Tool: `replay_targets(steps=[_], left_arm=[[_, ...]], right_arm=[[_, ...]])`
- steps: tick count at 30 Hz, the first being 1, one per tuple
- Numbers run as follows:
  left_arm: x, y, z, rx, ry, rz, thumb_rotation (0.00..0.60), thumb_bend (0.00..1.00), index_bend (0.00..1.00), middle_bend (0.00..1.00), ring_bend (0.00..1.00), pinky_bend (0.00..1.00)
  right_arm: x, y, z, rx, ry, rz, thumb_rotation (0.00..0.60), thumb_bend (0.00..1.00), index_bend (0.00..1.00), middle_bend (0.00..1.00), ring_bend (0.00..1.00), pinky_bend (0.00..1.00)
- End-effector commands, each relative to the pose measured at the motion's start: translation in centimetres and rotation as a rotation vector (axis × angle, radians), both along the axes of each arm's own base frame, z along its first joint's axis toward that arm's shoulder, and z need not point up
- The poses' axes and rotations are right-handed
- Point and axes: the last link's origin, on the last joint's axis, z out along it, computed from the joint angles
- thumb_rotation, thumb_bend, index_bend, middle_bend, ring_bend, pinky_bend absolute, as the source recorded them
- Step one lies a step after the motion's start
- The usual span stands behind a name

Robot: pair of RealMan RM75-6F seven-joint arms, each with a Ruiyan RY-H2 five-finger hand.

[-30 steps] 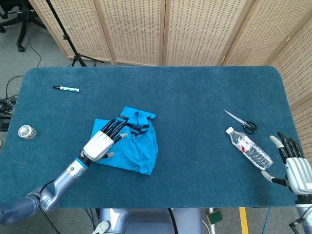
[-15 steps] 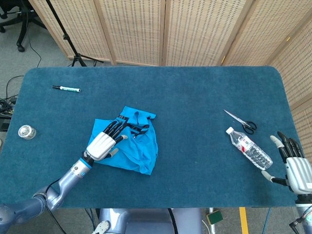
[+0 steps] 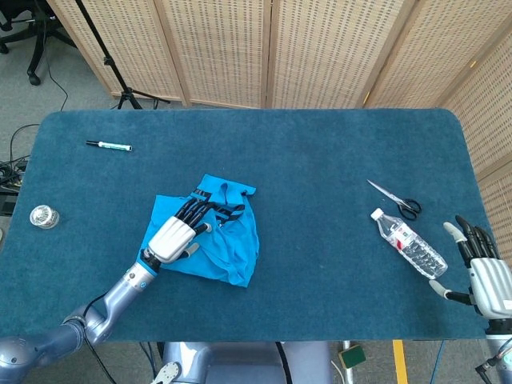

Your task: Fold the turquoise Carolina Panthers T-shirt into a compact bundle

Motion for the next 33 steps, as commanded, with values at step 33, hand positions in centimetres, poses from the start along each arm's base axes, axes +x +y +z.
replay_targets(steps=[33], left_arm=[[2.2, 1.8, 1.2, 0.076, 0.016, -0.078, 0.600, 0.45, 0.76, 0.00, 0.00, 0.00]], right_arm=[[0.0, 0.0, 0.3, -0.003, -0.021, 0.003, 0.600, 0.00, 0.00, 0.00, 0.00, 0.00]])
